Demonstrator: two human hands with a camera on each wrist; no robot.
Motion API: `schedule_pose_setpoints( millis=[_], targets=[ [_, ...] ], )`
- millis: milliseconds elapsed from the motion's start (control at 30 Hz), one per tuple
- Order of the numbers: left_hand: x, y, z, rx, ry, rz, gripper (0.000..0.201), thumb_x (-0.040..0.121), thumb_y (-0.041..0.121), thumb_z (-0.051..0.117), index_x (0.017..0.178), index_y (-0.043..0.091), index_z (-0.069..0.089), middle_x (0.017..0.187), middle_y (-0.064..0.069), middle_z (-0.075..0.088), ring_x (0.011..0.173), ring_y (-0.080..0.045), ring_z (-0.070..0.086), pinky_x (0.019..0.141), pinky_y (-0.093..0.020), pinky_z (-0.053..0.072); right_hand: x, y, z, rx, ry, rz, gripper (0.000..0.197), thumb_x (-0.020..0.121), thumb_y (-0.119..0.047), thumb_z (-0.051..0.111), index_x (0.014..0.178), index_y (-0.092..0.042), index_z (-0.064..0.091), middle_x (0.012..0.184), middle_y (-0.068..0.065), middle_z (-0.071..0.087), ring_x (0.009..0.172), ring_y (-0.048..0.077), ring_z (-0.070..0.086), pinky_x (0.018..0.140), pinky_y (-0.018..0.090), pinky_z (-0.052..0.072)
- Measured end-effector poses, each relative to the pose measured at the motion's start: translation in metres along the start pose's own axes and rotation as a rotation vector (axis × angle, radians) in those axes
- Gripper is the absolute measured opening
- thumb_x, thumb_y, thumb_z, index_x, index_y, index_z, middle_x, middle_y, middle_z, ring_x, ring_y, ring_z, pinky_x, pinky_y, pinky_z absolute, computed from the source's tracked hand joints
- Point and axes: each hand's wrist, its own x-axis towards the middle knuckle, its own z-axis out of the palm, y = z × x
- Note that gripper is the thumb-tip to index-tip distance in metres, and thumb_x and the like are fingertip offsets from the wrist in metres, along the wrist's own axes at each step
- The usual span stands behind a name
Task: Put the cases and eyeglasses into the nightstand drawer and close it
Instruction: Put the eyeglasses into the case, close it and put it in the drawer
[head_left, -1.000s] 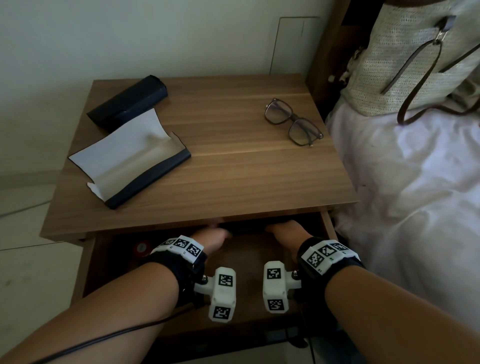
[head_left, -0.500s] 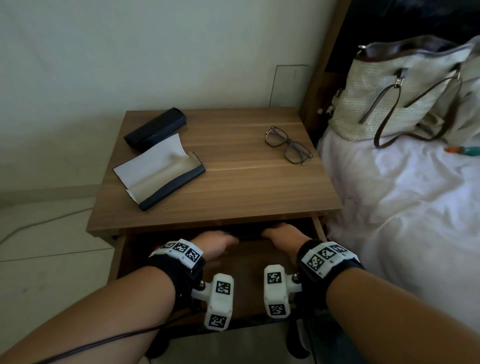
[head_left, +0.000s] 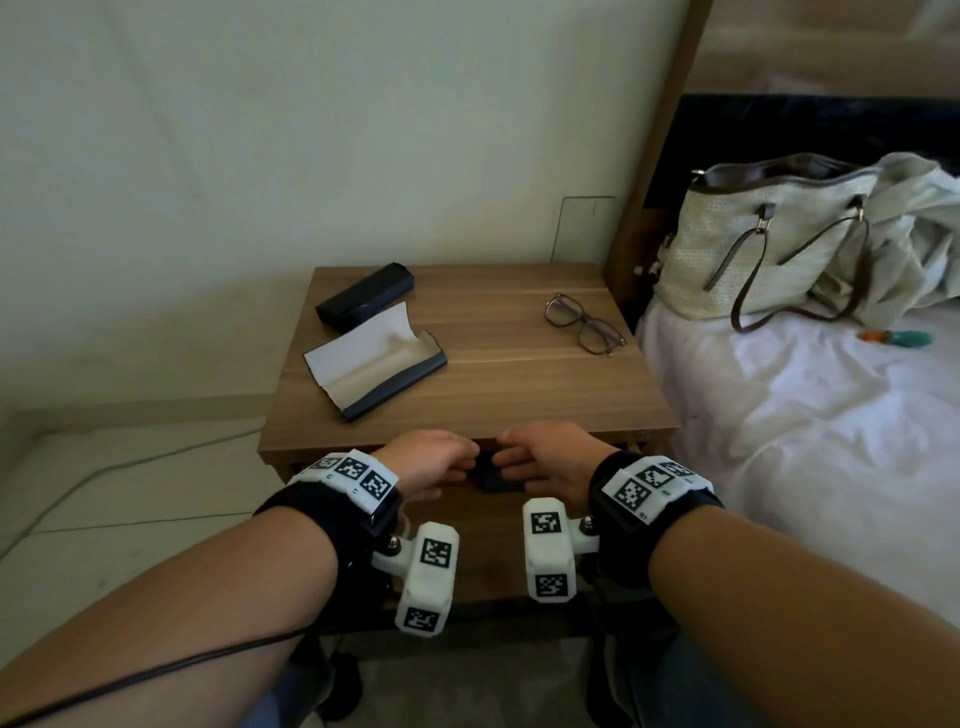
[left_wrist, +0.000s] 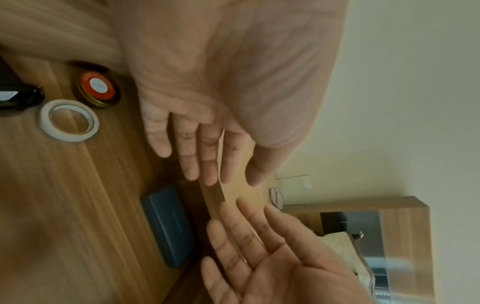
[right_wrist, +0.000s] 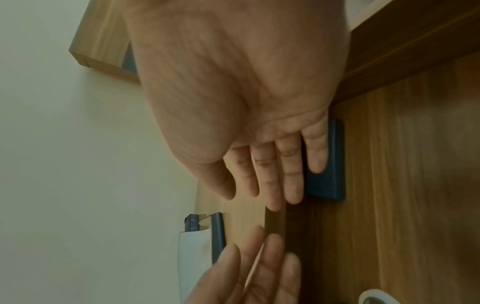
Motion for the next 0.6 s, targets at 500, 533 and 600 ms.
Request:
schedule_pose_setpoints(
  millis=[500,533,600],
  targets=[
    [0.032,-0.013,-0.106,-0.091,0.580,-0.015,0.046,0.071,0.037,0.063,0.095,-0.002,0.065,0.102,-0.024,0.070,0.098,-0.039,0.068,0.088,-0.050,0.056,0.022,-0.039,0.022,0.249,0.046,-0.124,0.013,0.095,-0.022,0.054,0.104,-0.013,0.058,0.114,0.005,0.063,0.108,0.020,0.060,0.093,0.037,0.048],
    [0.033,-0.013,-0.109,-0.136,0.579,-0.034,0.039,0.073,0.036,0.062,0.087,0.000,0.063,0.094,-0.021,0.071,0.094,-0.037,0.070,0.088,-0.050,0.056,0.025,-0.040,0.023,0.282,0.042,-0.118,0.008,0.095,-0.022,0.054,0.098,-0.015,0.057,0.112,0.005,0.063,0.107,0.020,0.060,0.093,0.037,0.049],
    [0.031,-0.014,-0.110,-0.231,0.549,-0.069,0.024,0.084,0.028,0.059,0.077,0.005,0.056,0.079,-0.012,0.067,0.081,-0.030,0.070,0.083,-0.043,0.058,0.033,-0.040,0.024,0.311,0.038,-0.109,0.007,0.094,-0.022,0.055,0.097,-0.016,0.057,0.112,0.005,0.063,0.105,0.020,0.061,0.091,0.037,0.049]
  ],
)
